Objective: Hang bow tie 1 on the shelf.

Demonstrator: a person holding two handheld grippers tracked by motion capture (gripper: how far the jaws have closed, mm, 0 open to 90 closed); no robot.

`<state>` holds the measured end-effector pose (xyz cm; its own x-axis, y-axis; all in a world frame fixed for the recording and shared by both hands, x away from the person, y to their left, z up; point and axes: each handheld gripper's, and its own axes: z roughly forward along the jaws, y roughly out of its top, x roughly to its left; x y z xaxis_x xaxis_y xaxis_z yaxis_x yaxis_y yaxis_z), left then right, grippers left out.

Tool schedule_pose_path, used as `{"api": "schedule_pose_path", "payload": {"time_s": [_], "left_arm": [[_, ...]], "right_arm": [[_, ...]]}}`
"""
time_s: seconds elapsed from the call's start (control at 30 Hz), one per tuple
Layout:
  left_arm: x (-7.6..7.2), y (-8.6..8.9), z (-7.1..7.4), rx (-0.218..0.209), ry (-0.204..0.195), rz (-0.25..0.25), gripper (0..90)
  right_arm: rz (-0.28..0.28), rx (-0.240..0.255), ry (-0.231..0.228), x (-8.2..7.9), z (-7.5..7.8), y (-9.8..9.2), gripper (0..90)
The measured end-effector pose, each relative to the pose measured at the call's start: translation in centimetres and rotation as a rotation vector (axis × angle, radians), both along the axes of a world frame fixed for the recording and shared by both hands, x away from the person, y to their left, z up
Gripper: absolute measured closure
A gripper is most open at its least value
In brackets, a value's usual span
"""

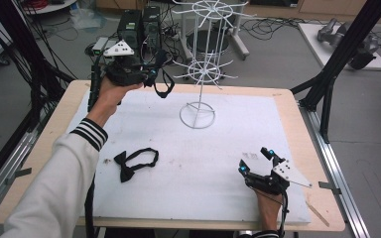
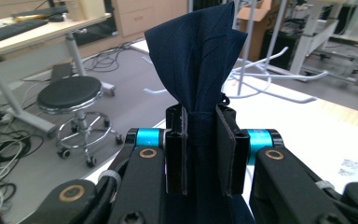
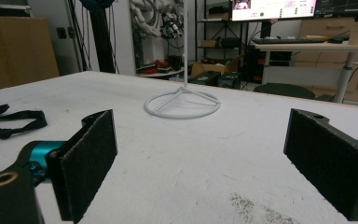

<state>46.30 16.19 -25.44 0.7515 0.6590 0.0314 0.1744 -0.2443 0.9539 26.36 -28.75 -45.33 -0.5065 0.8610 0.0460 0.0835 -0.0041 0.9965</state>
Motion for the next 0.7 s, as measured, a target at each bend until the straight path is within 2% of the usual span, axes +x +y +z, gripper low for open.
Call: {"api": "schedule_pose_path", "payload": {"time_s": [0.27,0.7], "left_arm": [[0.3,-0.5,-0.2,0.019,0.001,0.049,75.2],[1.1,-1.7,-0.7,0.013,0.011,0.073,75.2]], "right_arm": [[0.000,-0.001,0.000,0.0,0.0,0.0,8.8],[0.002,0.005,0.006,0.0,0.0,0.0,8.8]]}}
